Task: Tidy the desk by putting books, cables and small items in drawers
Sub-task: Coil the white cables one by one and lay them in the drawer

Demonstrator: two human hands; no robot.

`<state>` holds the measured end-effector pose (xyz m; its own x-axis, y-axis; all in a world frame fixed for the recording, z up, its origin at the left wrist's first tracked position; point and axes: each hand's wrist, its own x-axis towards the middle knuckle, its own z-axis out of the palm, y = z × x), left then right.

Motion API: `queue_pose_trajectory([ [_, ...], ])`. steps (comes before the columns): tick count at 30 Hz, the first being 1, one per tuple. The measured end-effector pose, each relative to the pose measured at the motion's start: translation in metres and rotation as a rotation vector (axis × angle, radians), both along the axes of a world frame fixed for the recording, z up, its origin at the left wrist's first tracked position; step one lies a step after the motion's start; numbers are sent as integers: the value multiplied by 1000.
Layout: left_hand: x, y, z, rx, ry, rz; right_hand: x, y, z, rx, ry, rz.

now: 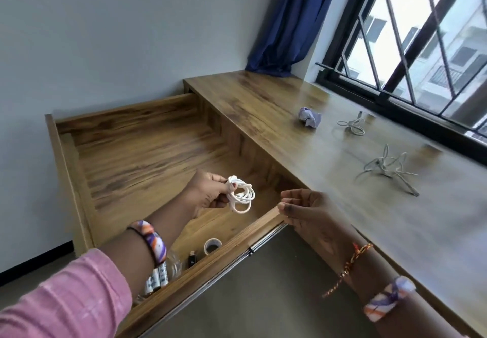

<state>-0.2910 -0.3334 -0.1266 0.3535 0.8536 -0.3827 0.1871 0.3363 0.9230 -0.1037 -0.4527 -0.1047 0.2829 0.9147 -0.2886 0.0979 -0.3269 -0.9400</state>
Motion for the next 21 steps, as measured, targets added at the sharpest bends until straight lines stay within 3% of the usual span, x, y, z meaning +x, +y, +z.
queue_pose_trajectory([
  [2,13,7,-15,-59,16,38,23,-3,-7,77,-272,-73],
  [4,30,14,-31,-123,30,67,55,-3,-15,132,-678,-158],
  [7,58,23,-52,-222,40,114,109,-3,-36,29,-1104,-159],
  [9,79,28,-64,-266,45,149,139,-3,-52,-33,-1209,-75],
  [15,127,37,-89,-372,46,163,168,14,-67,148,-1371,77],
  [21,147,36,-98,-182,472,58,179,17,-75,167,-1318,139],
])
